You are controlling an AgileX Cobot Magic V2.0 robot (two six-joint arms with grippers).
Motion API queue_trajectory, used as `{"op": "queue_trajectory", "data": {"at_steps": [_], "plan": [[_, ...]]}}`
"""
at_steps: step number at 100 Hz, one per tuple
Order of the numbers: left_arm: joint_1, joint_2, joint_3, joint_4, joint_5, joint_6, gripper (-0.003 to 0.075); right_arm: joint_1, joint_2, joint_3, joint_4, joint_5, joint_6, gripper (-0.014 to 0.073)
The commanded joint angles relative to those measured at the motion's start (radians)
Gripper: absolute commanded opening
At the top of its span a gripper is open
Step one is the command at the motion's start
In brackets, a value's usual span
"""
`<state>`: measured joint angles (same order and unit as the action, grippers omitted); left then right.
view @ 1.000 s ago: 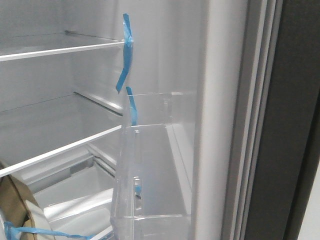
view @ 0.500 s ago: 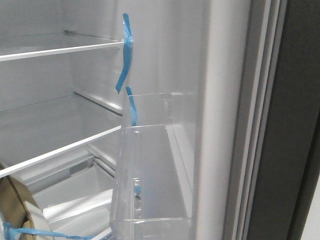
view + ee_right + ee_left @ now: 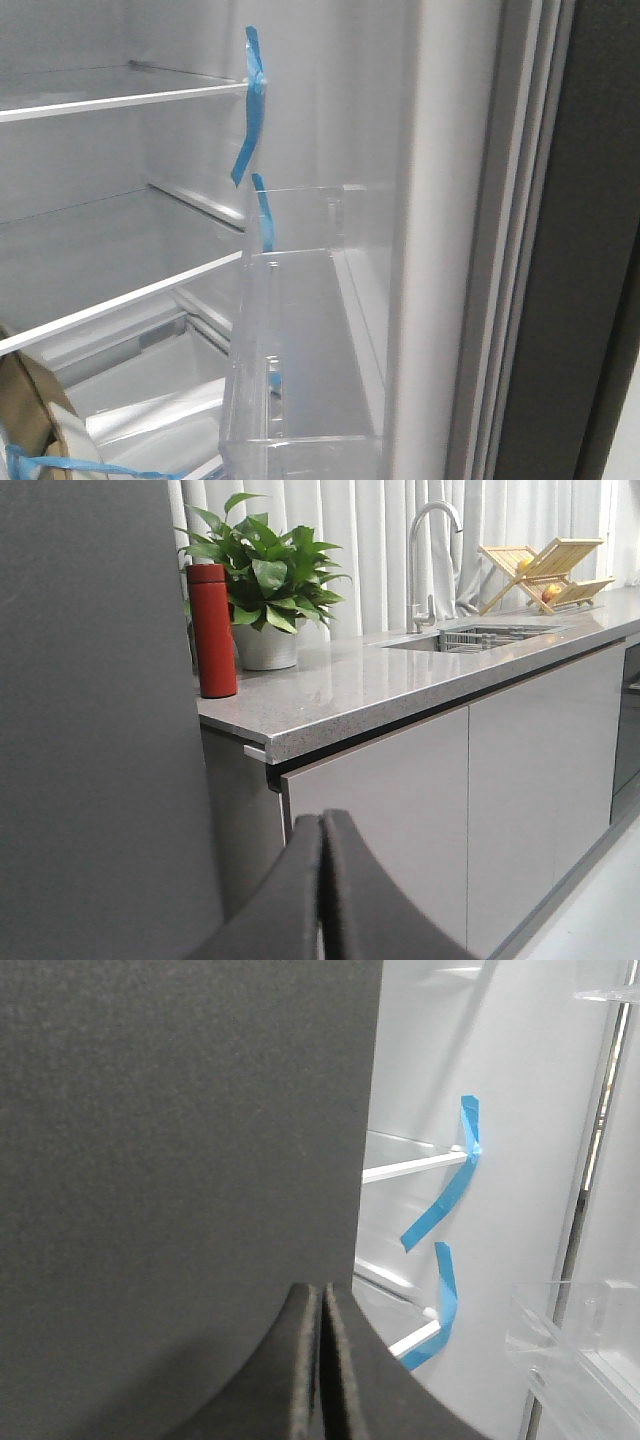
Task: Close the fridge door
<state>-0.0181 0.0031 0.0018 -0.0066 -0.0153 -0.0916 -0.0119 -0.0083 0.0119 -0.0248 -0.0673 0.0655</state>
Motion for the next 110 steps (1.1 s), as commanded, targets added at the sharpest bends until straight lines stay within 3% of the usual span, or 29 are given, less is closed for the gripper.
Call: {"op": "queue_trajectory", "data": {"at_steps": [1, 49, 74, 89, 110], "plan": [[-0.008, 0.019, 0.028, -0.002, -0.077, -0.004, -0.0021, -0.006, -0.011, 0.011, -0.009, -0.076, -0.004, -0.0076], [-0.008, 0.019, 0.028, -0.002, -0.077, -0.004, -0.002, -0.006, -0.011, 0.011, -0.009, -0.077, -0.004, -0.0076], [-0.008, 0.019, 0.028, -0.002, -0.077, -0.004, -0.002, -0.006, -0.011, 0.011, -0.009, -0.009, -0.004, -0.0076], [-0.008, 0.019, 0.028, -0.002, -0.077, -0.004, -0.0021, -0.006, -0.002, 0.009, -0.009, -0.084, -0.004, -0.0076], [-0.008, 0.019, 0.028, -0.002, -0.077, -0.004, -0.0021, -0.006, 0.153, -0.141, -0.001, -0.077, -0.004, -0.0076]]}}
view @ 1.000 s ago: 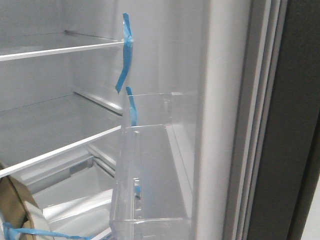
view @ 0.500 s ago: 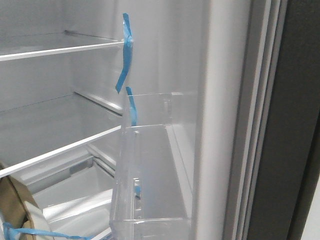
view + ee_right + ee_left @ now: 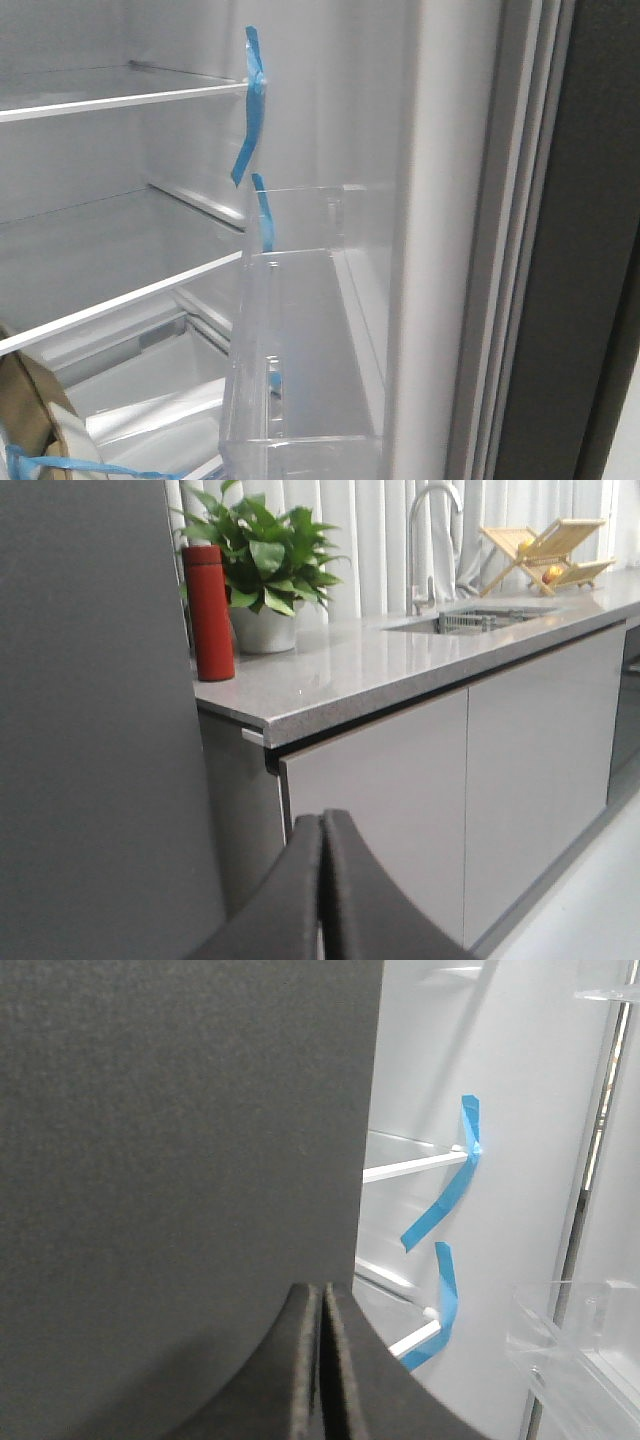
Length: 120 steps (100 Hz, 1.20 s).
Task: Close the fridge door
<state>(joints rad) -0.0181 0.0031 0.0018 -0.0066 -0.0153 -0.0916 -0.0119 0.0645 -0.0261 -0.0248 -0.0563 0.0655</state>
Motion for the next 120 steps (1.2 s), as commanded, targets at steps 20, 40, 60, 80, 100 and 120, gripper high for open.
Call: {"op": "queue_trajectory", "data": {"at_steps": [20, 40, 60, 80, 100, 120], "plan": [[-0.008, 0.019, 0.028, -0.002, -0.077, -0.004, -0.0021, -0.006, 0.269, -0.352, -0.001, -0.073, -0.004, -0.0076], [-0.008, 0.019, 0.028, -0.002, -0.077, -0.004, -0.0021, -0.006, 0.44, -0.628, -0.001, 0.072, -0.004, -0.0076], [-0.008, 0.019, 0.028, -0.002, -0.077, -0.004, -0.0021, -0.006, 0.565, -0.835, -0.001, 0.212, -0.004, -0.0076], [-0.008, 0.019, 0.028, -0.002, -0.077, -0.004, -0.0021, 0.009, 0.637, -0.911, 0.059, 0.222, -0.004, -0.0076], [-0.008, 0.019, 0.028, -0.002, -0.077, -0.004, -0.0021, 0.099, 0.646, -0.922, 0.059, 0.218, -0.004, -0.0076], [-0.008, 0.019, 0.028, -0.002, -0.077, -0.004, -0.0021, 0.226, 0.648, -0.922, 0.059, 0.201, -0.002, -0.0076]]}}
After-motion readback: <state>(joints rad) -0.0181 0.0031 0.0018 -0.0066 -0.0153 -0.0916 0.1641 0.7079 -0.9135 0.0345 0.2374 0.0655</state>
